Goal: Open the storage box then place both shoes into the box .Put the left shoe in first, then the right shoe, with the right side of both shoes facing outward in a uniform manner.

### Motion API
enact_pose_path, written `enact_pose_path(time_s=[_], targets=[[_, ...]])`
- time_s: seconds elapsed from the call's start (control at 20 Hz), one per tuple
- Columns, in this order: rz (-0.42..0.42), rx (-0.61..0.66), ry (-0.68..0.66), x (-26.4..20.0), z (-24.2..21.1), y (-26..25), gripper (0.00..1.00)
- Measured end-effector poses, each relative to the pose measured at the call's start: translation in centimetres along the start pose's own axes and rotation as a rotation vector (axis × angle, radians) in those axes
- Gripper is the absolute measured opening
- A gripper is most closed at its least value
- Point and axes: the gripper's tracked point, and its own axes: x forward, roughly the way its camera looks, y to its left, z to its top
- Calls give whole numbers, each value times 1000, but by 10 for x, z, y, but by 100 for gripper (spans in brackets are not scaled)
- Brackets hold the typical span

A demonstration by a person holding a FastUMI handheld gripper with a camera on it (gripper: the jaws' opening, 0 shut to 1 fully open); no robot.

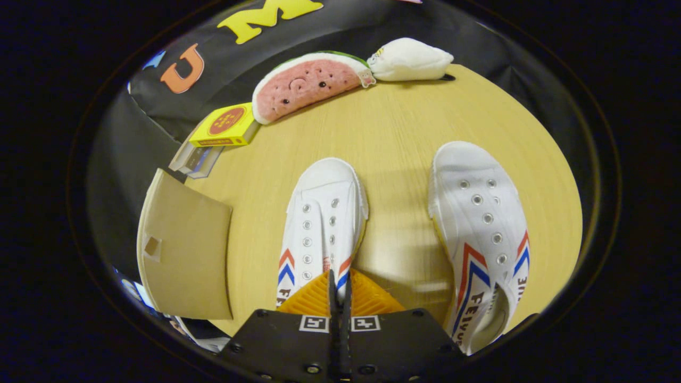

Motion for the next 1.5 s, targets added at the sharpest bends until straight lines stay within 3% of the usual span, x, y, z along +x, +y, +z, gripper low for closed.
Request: enact_pose_path(time_s=[0.45, 0.85, 1.2, 1.5], targets=[[53, 88, -79, -68, 9, 66, 0], [118, 51, -163, -139, 26, 206, 0], [148, -41, -155, -112, 5, 325, 0], [118, -76, -94, -63, -35, 369, 0]])
